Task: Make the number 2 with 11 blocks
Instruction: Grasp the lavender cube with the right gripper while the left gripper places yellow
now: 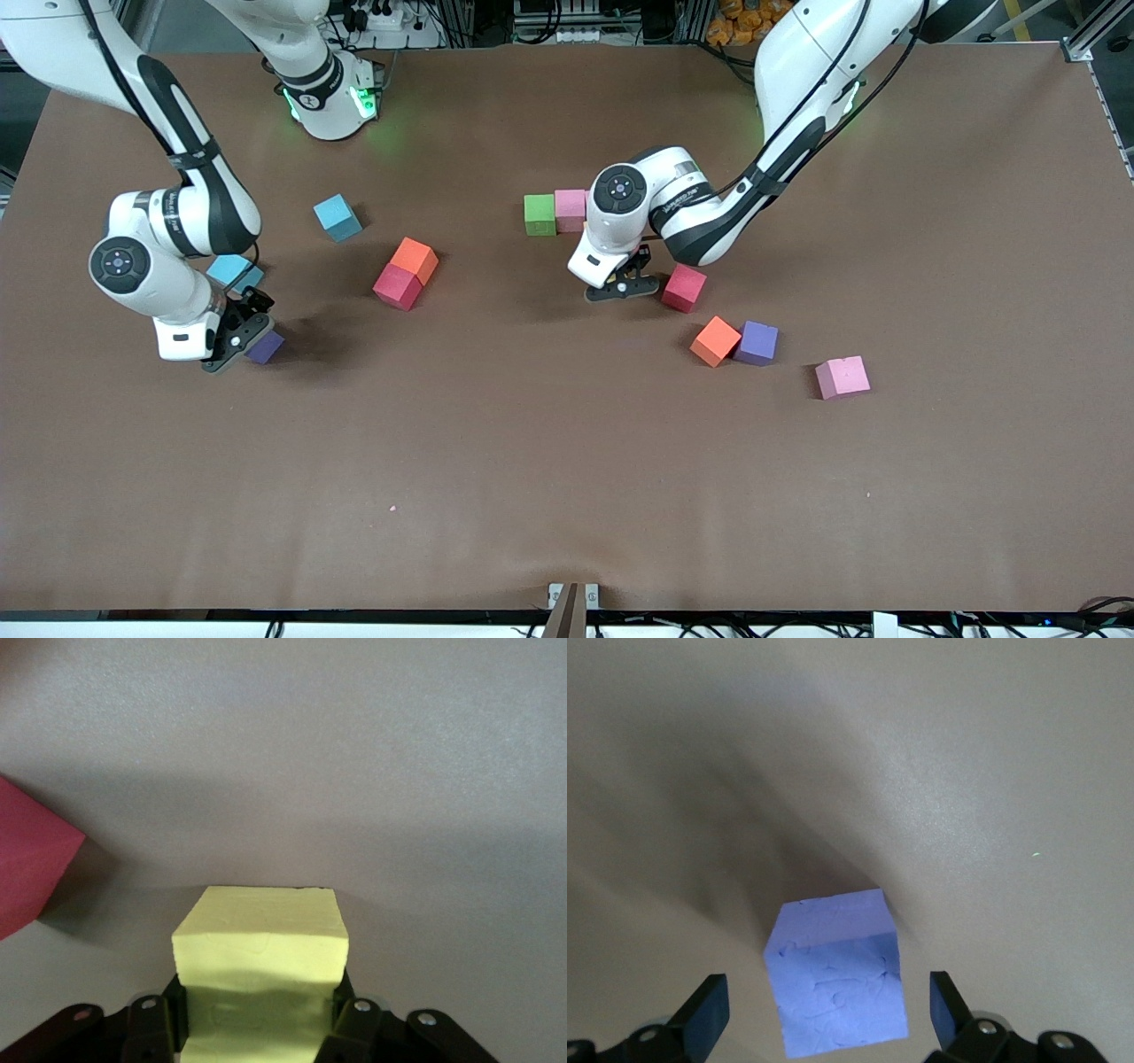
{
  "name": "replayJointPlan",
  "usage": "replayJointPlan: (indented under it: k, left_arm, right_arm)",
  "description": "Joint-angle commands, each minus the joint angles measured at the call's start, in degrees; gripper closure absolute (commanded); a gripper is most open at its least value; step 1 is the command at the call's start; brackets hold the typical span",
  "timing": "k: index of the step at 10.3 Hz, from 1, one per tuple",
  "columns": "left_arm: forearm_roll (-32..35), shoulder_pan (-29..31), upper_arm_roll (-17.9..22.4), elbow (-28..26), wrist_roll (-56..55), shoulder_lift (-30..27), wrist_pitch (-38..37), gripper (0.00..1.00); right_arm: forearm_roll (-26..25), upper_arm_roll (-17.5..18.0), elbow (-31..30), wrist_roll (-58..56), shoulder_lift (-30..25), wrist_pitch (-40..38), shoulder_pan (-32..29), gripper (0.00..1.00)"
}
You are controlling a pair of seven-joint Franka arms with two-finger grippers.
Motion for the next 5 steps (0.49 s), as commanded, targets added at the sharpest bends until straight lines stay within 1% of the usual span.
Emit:
replayJointPlan:
  k: [1, 3, 5]
  left_arm:
    - [2.32, -0.67, 0.18, -0.97, -1.18, -0.80, 1.30, 0.68]
    - [2.68, -1.38, 0.18, -0.89, -0.57, -0.19, 1.66, 0.68]
    - [2.77, -1.82, 0.18, -1.06, -0.21, 0.34, 2.97, 0.68]
  right_arm:
    - [-1.45, 0.94, 0.69, -1.17, 1.90, 0.00, -1.62, 0.00]
    - [-1.45, 0.86, 0.87, -3.28, 3.04, 0.44, -1.53, 0.00]
    - [-1.98, 0.77, 2.26, -10.54, 4.70, 2.45, -2.66, 0.00]
